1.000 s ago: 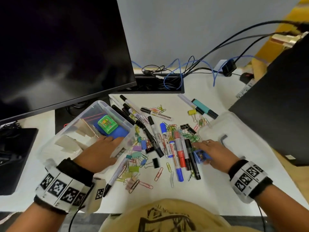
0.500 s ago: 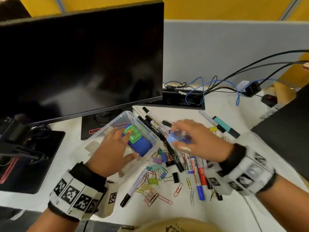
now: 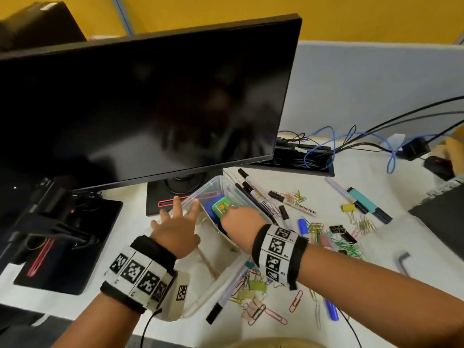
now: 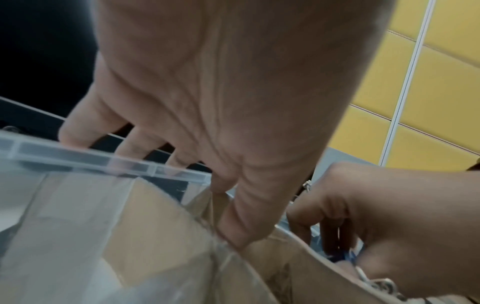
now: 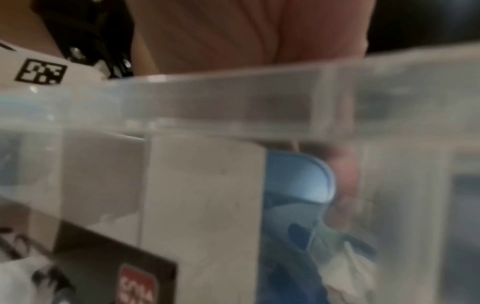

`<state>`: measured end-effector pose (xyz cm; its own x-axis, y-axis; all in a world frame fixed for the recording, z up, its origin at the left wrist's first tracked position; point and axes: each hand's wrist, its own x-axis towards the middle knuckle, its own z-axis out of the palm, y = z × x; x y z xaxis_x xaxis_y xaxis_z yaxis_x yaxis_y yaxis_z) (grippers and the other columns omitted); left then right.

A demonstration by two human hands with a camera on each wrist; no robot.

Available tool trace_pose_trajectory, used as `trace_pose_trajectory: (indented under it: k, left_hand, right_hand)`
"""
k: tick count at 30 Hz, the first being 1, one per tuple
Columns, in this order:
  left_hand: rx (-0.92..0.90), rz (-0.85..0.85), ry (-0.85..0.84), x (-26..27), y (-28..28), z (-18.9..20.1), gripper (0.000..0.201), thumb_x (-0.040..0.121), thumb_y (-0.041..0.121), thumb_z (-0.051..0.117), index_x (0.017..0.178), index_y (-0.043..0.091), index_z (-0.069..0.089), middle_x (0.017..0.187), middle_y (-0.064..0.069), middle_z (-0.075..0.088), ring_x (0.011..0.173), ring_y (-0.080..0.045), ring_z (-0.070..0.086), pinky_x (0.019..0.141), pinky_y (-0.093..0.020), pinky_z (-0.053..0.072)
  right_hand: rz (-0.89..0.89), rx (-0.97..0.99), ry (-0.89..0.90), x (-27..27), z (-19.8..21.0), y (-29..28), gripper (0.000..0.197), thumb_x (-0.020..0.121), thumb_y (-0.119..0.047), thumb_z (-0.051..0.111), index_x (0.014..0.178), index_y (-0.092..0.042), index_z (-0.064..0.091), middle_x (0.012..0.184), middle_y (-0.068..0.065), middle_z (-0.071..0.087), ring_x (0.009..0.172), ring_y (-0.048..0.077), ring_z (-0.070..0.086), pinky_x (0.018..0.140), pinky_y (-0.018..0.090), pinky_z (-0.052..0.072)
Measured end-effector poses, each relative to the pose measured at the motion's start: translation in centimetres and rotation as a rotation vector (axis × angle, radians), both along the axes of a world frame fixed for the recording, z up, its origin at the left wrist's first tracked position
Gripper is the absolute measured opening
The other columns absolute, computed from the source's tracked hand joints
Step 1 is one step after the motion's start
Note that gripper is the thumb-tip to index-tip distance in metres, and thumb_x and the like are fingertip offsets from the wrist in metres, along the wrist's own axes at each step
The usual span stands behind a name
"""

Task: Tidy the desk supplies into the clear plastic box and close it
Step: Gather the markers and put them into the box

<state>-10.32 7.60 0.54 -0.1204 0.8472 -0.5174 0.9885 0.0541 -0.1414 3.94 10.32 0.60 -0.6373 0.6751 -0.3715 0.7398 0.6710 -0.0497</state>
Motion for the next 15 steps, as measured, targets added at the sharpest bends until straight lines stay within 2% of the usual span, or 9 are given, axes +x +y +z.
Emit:
trace_pose_trajectory:
  k: [4,6,10,15]
  left_hand:
    - [-0.007,-0.012,-0.007,-0.4,0.1,-0.3,0.082,0.089,0.042,0.052,0.149,0.034,-0.005,0.159,-0.012,-0.006,0.141,-0.041,0.021,0.110,-0.052,0.031]
    - [-0.009,-0.016,-0.007,-0.5,0.1,-0.4,0.084,0.089,0.043,0.053,0.149,0.034,-0.005,0.159,-0.012,-0.005,0.141,-0.041,0.021,0.110,-0.052,0.031]
    - [-0.027,-0.023,-0.024,-0.9,0.3,-0.5,0.086,0.088,0.042,0.053,0.149,0.033,-0.007,0.159,-0.010,-0.007,0.142,-0.040,0.017,0.111,-0.052,0.028]
    - [0.004,-0.095,-0.008,-2.5,0.7,-0.5,0.089,0.086,0.041,0.058,0.149,0.033,-0.004,0.159,-0.011,-0.002,0.140,-0.041,0.024,0.111,-0.052,0.032]
  right_hand:
    - [0.037,-0.153,0.021,2.4,-1.0,-0.1,0.027,0.096,-0.011,0.042,0.114,-0.001,0.059,0.120,0.017,0.057,0.106,0.029,0.059,0.088,0.038,0.049]
    - [0.032,-0.222,-0.001,3.0,-1.1,0.4,0.028,0.094,-0.010,0.044,0.116,-0.001,0.058,0.123,0.017,0.055,0.111,0.030,0.056,0.093,0.038,0.047]
    - [0.030,-0.177,-0.069,1.7,-0.6,1.0,0.028,0.093,-0.002,0.042,0.116,0.002,0.058,0.122,0.020,0.057,0.110,0.034,0.058,0.095,0.039,0.049]
    - [0.051,-0.126,-0.078,0.2,-0.2,1.1,0.031,0.090,-0.002,0.049,0.121,0.001,0.054,0.127,0.019,0.051,0.113,0.032,0.055,0.095,0.037,0.046]
